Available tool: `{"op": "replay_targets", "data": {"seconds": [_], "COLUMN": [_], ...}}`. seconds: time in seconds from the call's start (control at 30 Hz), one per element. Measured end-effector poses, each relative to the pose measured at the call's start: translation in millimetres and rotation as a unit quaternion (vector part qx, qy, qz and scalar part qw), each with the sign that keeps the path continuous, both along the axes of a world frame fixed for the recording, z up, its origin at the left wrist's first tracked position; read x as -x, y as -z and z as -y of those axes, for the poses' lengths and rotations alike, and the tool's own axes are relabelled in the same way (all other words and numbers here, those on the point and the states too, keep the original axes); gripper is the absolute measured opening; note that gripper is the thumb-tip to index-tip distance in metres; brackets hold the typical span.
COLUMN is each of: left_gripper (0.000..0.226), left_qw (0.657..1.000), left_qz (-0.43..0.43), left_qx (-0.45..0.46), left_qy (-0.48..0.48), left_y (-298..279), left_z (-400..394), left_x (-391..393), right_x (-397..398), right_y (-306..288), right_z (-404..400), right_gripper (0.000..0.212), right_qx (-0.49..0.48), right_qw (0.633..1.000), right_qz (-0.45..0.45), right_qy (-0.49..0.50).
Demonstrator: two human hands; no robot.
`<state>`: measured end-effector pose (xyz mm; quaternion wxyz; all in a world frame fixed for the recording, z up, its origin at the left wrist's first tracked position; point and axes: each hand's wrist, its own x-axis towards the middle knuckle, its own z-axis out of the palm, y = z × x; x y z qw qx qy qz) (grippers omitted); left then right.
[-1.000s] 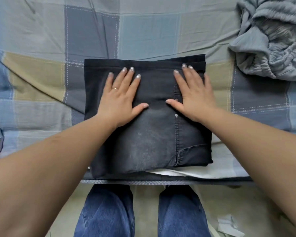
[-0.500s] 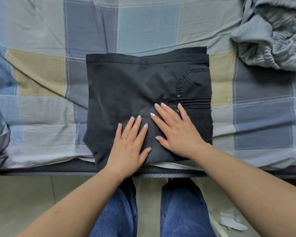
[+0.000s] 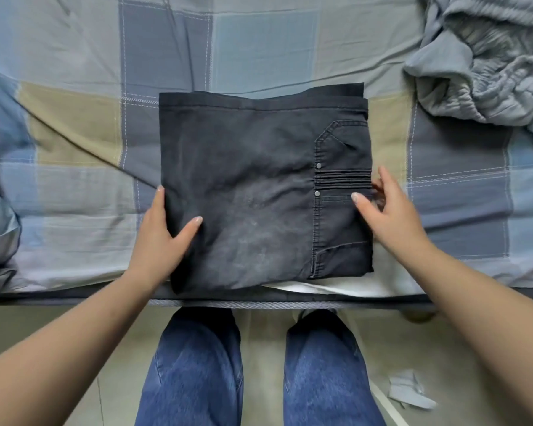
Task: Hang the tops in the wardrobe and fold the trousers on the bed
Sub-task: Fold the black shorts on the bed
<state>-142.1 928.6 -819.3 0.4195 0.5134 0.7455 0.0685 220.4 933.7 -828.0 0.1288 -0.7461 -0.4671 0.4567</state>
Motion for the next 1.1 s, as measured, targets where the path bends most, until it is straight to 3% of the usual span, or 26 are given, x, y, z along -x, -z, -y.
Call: {"op": "replay_targets", "data": {"seconds": [0.03, 0.13, 0.27, 0.37, 0.53, 0.73, 0.93, 1.1], "left_gripper": [0.083, 0.075, 0.075, 0.074, 0.03, 0.028, 0.05, 0.048], "left_qw": [0.999, 0.993, 0.974, 0.965, 0.945, 0.937, 0.922, 0.915], "left_qz": [0.031, 0.088, 0.128, 0.158, 0.23, 0.277, 0.347, 0.383], "left_qx": [0.005, 0.021, 0.055, 0.093, 0.084, 0.041, 0.05, 0.054], "left_qy": [-0.024, -0.071, -0.179, -0.188, -0.218, -0.21, -0.163, -0.117], "left_y": [-0.3, 3.9, 10.7, 9.5, -14.2, -96.7, -209.6, -280.2], "left_z": [-6.5, -20.8, -28.4, -32.8, -44.0, -55.8, -55.7, -43.4], "left_x": [-2.7, -18.3, -37.3, -36.6, -41.2, -70.9, -90.9, -90.7], "right_x": [2.1, 11.3, 21.4, 20.0, 10.6, -23.3, -50.5, -44.9], "right_y": [-0.3, 7.3, 15.9, 14.5, -12.5, -104.9, -237.3, -329.3], "right_z": [-4.4, -19.3, -34.2, -42.0, -48.7, -43.4, -12.5, 30.9], "right_gripper": [0.065, 0.039, 0.035, 0.032, 0.032, 0.032, 0.041, 0.045], "right_qx": [0.031, 0.055, 0.089, 0.142, 0.163, 0.168, 0.177, 0.134], "right_qw": [0.996, 0.989, 0.963, 0.949, 0.924, 0.882, 0.84, 0.843], "right_qz": [-0.05, -0.102, -0.204, -0.253, -0.323, -0.415, -0.484, -0.471], "right_qy": [0.06, 0.095, 0.154, 0.122, 0.124, 0.149, 0.172, 0.222]}}
